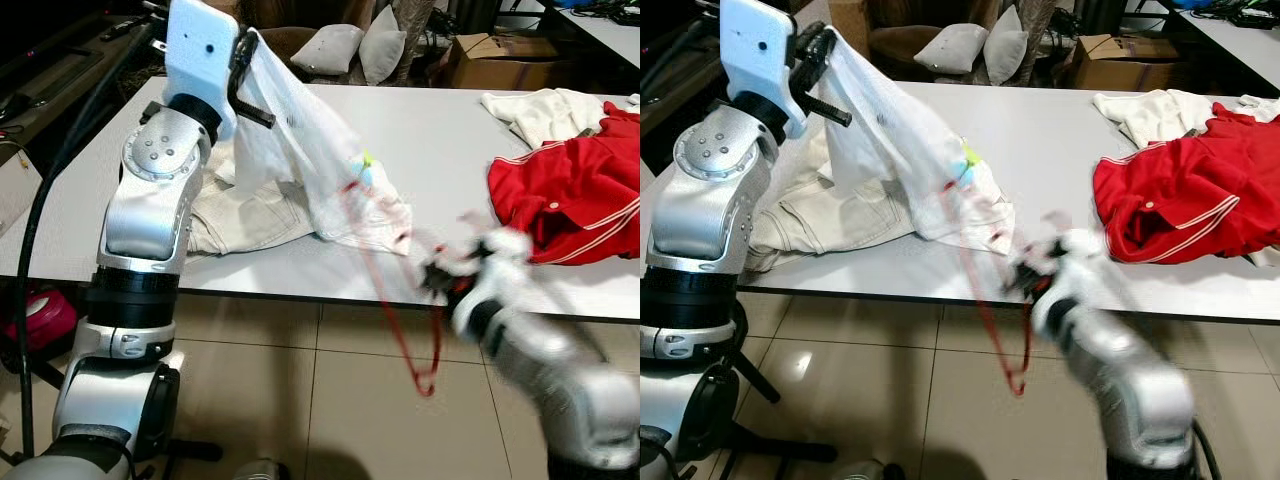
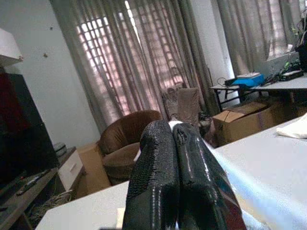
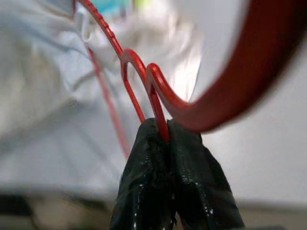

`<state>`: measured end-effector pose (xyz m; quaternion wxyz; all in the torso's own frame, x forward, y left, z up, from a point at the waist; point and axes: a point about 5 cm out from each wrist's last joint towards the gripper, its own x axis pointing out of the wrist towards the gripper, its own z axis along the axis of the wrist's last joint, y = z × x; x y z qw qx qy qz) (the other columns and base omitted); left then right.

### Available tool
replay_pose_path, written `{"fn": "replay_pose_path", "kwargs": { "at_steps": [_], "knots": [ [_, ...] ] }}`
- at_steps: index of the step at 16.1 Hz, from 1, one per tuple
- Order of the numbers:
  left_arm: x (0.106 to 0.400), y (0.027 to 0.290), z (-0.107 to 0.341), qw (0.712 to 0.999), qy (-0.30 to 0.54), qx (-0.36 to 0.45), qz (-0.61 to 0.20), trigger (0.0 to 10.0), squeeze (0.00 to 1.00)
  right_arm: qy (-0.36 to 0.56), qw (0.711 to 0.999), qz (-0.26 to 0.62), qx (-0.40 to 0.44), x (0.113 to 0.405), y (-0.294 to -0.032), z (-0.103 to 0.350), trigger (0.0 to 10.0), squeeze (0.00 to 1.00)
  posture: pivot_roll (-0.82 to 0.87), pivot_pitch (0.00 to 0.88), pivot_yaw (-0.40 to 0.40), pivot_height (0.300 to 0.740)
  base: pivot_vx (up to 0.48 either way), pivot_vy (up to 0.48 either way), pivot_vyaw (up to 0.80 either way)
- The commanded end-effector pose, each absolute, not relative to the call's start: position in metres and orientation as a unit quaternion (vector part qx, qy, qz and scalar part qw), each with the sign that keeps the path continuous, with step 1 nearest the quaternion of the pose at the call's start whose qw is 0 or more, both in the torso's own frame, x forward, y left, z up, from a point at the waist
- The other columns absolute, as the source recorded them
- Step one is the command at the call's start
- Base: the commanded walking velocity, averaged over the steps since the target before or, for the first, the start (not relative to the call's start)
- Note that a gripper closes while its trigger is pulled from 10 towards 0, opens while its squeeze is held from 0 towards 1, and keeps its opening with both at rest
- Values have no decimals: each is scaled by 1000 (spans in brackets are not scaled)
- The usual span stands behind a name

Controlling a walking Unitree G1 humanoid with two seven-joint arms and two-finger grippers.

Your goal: Hang hanger

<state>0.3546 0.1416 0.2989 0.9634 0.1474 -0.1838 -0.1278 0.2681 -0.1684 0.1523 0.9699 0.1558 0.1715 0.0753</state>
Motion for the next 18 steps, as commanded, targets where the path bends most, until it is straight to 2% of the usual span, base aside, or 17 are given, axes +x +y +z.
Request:
{"fn": "replay_pose_path", "kwargs": {
  "at_steps": [1,3,5,7,10,13,15,18],
  "knots": [
    [352,141,297,962,-186,145,-137,0,0,133,970,52,197,273,-182,164,10000,0,-46,0,29,740,0,0,0],
    [349,137,287,960,-177,148,-158,0,0,112,962,60,242,276,-186,171,10000,0,-51,0,29,740,0,0,0],
    [340,121,260,952,-145,155,-220,0,0,98,926,86,354,282,-184,175,10000,0,-46,0,24,740,0,0,0],
    [332,107,243,942,-123,175,-259,0,0,37,890,131,435,288,-175,198,10000,0,-42,0,21,740,0,0,0],
    [325,93,234,934,-113,160,-298,0,0,59,873,117,469,292,-173,187,10000,0,-40,0,22,740,0,0,0],
    [311,77,214,918,-100,154,-352,0,0,65,832,116,539,301,-165,178,10000,0,-39,0,27,740,0,0,0],
    [301,70,199,903,-82,160,-391,0,0,58,786,96,608,316,-165,171,10000,0,-28,0,30,740,0,0,0],
    [293,68,188,894,-69,171,-408,0,0,61,774,75,626,326,-169,166,10000,0,-22,0,25,740,0,0,0]
  ]
}}
